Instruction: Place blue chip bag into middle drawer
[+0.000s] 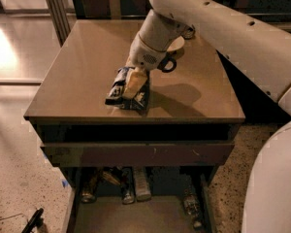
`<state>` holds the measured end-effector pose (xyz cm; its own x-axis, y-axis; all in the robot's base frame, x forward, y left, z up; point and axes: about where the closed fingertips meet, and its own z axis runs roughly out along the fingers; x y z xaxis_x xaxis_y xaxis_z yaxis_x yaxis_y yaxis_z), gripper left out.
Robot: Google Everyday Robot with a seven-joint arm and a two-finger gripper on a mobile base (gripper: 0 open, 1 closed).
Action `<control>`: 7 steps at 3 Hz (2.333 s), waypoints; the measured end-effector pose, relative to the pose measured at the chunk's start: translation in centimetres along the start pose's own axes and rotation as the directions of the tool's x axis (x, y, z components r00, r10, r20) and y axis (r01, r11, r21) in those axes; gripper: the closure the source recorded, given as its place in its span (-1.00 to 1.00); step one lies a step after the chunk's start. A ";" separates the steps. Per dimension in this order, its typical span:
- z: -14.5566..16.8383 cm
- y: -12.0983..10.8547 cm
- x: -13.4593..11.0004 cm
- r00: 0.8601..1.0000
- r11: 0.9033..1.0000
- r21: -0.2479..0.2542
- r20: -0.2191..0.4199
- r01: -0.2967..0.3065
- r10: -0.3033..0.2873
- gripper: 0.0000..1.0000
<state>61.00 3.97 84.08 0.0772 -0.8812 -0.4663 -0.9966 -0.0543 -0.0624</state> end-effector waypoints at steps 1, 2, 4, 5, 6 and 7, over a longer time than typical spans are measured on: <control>-1.5 0.2 -0.4 1.000 0.999 0.037 -0.022 0.014 -0.013 1.00; -6.3 1.6 -0.5 0.998 0.989 0.142 -0.051 0.033 -0.026 1.00; -12.0 5.7 3.0 0.997 0.961 0.278 -0.073 -0.006 0.027 1.00; -13.8 8.8 5.5 0.994 0.925 0.378 -0.085 -0.027 0.064 1.00; -15.3 13.3 8.4 0.990 0.876 0.476 -0.072 -0.074 0.123 1.00; -15.0 14.9 10.3 0.984 0.863 0.494 -0.074 -0.104 0.160 1.00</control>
Offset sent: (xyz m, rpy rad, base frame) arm -0.0279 -0.0472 0.0990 -0.0498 -0.2322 -0.0760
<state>46.47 -12.97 91.53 -0.0860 -0.9107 -0.4041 -0.8534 0.2766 -0.4418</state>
